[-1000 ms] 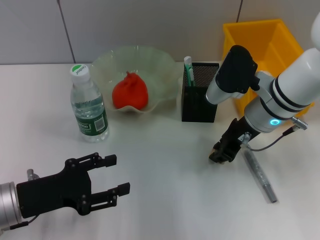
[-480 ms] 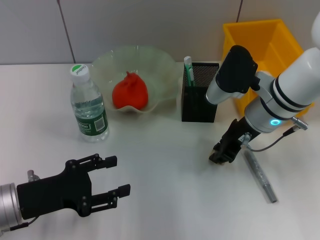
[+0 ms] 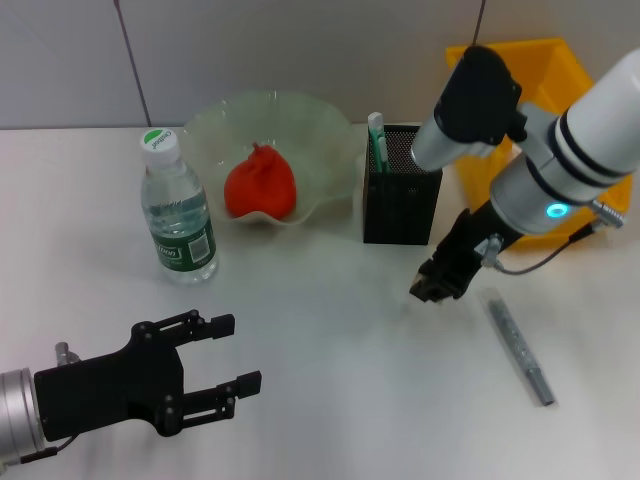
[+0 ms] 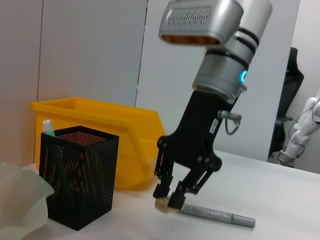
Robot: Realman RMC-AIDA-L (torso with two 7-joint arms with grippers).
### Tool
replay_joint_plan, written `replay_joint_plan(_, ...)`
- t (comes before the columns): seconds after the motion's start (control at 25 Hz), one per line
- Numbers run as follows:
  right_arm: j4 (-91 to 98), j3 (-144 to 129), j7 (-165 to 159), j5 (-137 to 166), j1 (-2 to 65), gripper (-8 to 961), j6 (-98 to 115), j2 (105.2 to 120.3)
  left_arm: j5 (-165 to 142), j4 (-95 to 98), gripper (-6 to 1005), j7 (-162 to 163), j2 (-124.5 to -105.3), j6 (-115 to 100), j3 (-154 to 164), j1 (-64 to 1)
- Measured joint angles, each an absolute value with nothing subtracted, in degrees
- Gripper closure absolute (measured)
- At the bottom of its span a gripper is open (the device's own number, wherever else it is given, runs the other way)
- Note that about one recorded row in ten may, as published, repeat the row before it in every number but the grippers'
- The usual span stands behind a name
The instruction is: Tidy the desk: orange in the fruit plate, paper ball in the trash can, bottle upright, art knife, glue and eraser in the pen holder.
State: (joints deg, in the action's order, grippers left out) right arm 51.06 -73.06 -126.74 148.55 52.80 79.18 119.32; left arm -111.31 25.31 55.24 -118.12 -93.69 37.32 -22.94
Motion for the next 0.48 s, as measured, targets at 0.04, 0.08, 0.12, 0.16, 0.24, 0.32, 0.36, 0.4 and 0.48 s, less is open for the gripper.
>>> replay_joint_plan(0.04, 51.87, -73.06, -127.02, 148.59, 52.79, 697, 79.91, 119.28, -111.31, 25.31, 247, 55.24, -118.12, -93.69, 37.33, -22.94)
replay_joint_plan(0.08, 52.99, -73.04, -127.34, 148.65, 52.79, 696, 80.76, 119.23, -111.31, 25.31, 247, 55.24, -118.12, -93.69, 37.34, -22.94)
replay_joint_plan(0.12, 54.06, -73.02, -127.68, 148.69, 52.79, 696, 81.68, 119.2, -111.31, 25.31, 247, 55.24, -118.12, -93.69, 37.35, -22.96)
replay_joint_plan(0.16, 55.01, -73.02, -127.96, 148.77, 52.78, 696, 82.4, 119.19, -111.31, 25.31, 247, 55.24, -118.12, -93.7, 37.35, -22.97)
replay_joint_plan(0.24, 57.03, -73.02, -128.66, 149.15, 52.78, 696, 83.9, 119.18, -111.31, 25.31, 247, 55.22, -118.12, -93.7, 37.35, -23.02)
replay_joint_plan(0.32, 58.62, -73.0, -129.29, 149.74, 52.86, 696, 85.15, 119.17, -111.3, 25.31, 247, 55.2, -118.12, -93.71, 37.35, -23.03)
replay_joint_plan(0.36, 59.21, -72.98, -129.56, 150.01, 52.99, 695, 85.71, 119.17, -111.3, 25.31, 247, 55.19, -118.13, -93.72, 37.35, -23.03)
replay_joint_plan(0.4, 59.62, -72.95, -129.76, 150.22, 53.12, 695, 86.12, 119.16, -111.3, 25.31, 247, 55.19, -118.12, -93.72, 37.35, -23.03)
replay_joint_plan(0.48, 60.33, -72.93, -130.19, 150.69, 53.51, 695, 86.99, 119.13, -111.28, 25.31, 247, 55.19, -118.12, -93.73, 37.35, -23.03)
